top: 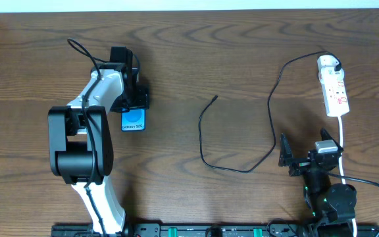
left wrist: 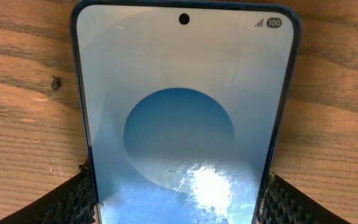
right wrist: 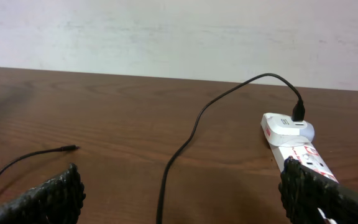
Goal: Plug charger to phone and switch on socket
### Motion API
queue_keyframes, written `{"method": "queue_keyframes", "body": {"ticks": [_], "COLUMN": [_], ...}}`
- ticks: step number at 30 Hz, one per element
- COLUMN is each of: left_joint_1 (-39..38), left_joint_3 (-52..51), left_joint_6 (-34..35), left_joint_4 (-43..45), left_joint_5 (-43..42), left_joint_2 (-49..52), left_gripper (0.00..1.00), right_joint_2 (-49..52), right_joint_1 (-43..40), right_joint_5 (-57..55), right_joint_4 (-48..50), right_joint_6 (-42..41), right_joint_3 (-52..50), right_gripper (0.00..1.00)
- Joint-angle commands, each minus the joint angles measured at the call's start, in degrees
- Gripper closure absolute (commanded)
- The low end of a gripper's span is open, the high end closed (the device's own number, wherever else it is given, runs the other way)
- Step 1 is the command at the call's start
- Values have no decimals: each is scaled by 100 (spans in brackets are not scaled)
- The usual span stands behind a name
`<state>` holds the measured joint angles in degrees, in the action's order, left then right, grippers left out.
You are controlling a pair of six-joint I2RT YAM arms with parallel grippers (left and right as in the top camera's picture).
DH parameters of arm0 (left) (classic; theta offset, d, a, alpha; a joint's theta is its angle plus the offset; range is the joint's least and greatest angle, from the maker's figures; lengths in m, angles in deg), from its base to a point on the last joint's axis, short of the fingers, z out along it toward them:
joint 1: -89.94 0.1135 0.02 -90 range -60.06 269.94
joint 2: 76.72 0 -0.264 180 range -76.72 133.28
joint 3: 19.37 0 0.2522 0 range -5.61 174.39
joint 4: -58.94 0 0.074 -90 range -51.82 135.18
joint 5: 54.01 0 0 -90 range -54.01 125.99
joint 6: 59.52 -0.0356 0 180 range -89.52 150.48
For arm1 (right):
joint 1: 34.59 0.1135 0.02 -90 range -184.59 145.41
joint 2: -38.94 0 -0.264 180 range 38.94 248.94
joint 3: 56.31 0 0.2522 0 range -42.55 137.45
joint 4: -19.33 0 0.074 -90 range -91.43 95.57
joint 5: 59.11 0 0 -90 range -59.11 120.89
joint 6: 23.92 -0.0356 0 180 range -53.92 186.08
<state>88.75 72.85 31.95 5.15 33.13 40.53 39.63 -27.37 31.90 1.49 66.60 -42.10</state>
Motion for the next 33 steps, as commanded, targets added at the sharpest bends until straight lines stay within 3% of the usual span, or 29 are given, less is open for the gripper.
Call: {"method": "queue_keyframes", "body": {"ticks": [1,8,11,15,33], "left_joint_1": [35,35,35,35,35], "left_joint_3": [-225,-195,-195,-195,-201], "left_joint_6": [-31,-28,15,85,101], "left_joint_4": [-79,-164,-243,-297,-485], "left_joint_5": [315,313,310,308,227], "left_joint_2": [306,254,254,254,254], "left_gripper": [28,27,18,12,5], "right_joint_2": [-35,-35,-35,-35,-35], "right_joint_1": [33,33,33,33,33], "right_joint_5": [-48,-46,-48,-48,-46], "right_joint_4": [-22,-22,-22,-22,-22], "right_joint_6": [42,42,42,42,42], "right_joint_3": [-13,-13,-15,-13,-15], "right_gripper": [1,1,1,1,1]}}
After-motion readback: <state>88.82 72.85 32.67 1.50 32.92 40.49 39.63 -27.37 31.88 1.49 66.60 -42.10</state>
